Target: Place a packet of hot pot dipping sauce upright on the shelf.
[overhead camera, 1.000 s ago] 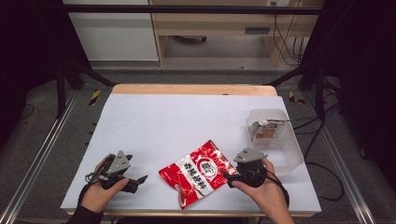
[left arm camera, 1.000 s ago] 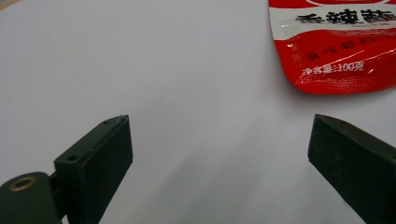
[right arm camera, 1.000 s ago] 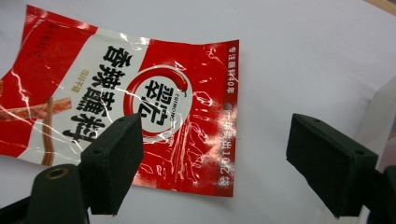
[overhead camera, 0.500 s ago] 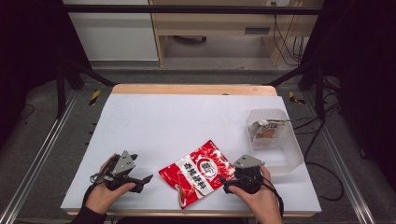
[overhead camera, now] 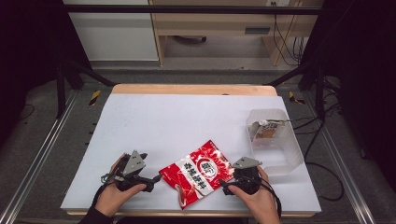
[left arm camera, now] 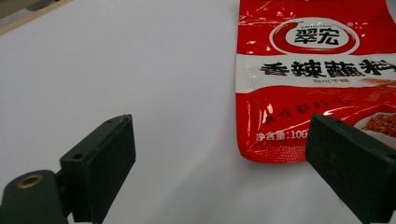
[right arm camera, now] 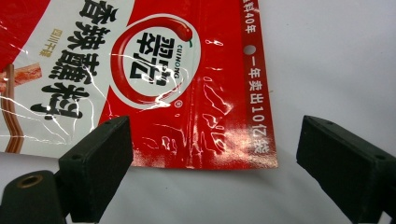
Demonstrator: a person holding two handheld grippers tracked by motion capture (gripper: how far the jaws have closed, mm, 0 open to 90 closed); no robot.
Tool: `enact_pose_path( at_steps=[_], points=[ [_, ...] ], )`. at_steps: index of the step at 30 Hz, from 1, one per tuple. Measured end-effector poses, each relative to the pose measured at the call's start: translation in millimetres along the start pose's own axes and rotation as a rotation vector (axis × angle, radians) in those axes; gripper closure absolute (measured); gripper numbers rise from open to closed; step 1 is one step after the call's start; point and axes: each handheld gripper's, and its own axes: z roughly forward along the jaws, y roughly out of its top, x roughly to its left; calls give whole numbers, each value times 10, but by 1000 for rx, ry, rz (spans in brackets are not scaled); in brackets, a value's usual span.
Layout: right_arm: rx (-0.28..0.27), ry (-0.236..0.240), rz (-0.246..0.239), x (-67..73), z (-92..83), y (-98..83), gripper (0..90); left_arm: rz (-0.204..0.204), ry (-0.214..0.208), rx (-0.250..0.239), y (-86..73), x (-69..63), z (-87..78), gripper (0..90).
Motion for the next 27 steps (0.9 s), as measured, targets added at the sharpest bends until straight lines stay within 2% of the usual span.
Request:
enact_pose_path(
  at_steps=[2, 7, 12, 15, 19, 23, 27],
  points=[
    [11, 10, 30, -5, 28, -3, 114, 10, -2, 4, 10, -18, 21, 85],
    [33, 38, 31, -9, 75, -17, 121, 20, -11, 13, 23, -72, 73, 93],
    [24, 66, 45, 14, 75, -7, 133, 25, -16, 19, 26, -94, 96, 93],
    [-12, 80, 58, 18, 36, 7, 148, 33, -17, 29, 23, -96, 109, 94],
    [-48, 104, 71, 31, -43, 29, 211, 33, -19, 33, 22, -105, 128, 104],
    [-83, 158, 113, 47, -103, 62, 250, 42, -19, 48, 16, -117, 148, 121],
    [-40, 141, 115, 40, -80, 46, 290, 49, -23, 58, 12, -129, 162, 141]
  ],
)
